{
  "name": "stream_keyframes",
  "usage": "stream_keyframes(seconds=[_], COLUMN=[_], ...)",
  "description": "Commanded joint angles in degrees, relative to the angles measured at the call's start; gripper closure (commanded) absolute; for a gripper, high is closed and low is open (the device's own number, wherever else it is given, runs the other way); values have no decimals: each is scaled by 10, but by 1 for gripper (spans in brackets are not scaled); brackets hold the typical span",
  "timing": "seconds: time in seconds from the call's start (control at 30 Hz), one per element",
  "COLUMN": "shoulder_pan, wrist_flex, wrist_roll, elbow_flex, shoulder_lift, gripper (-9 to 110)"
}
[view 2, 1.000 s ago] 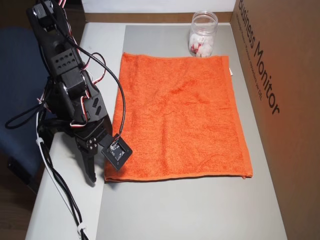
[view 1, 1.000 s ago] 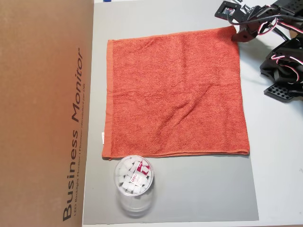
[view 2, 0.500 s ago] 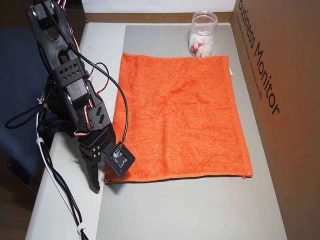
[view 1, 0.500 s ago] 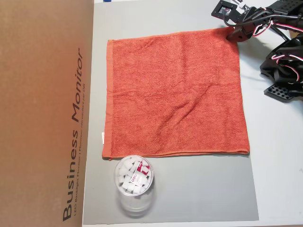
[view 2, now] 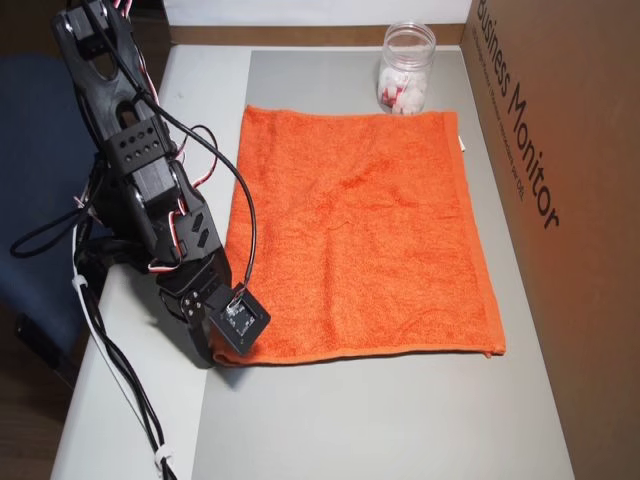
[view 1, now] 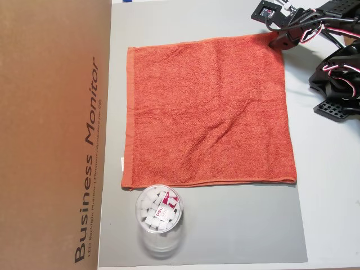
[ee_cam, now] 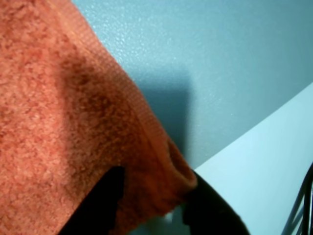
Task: Fold the blanket.
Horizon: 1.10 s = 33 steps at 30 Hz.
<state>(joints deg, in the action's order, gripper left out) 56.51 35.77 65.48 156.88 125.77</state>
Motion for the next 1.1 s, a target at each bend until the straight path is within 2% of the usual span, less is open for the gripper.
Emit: stream_keyframes(seconds=[0.0,0.27,1.07], shoulder_pan=[-4,-4,-15], wrist_flex=[-7,-7,2], wrist_roll=[3,3,4], elbow_flex=[-4,-2,-44], shoulder_lift=[-6,-6,4], gripper=[94,102,102])
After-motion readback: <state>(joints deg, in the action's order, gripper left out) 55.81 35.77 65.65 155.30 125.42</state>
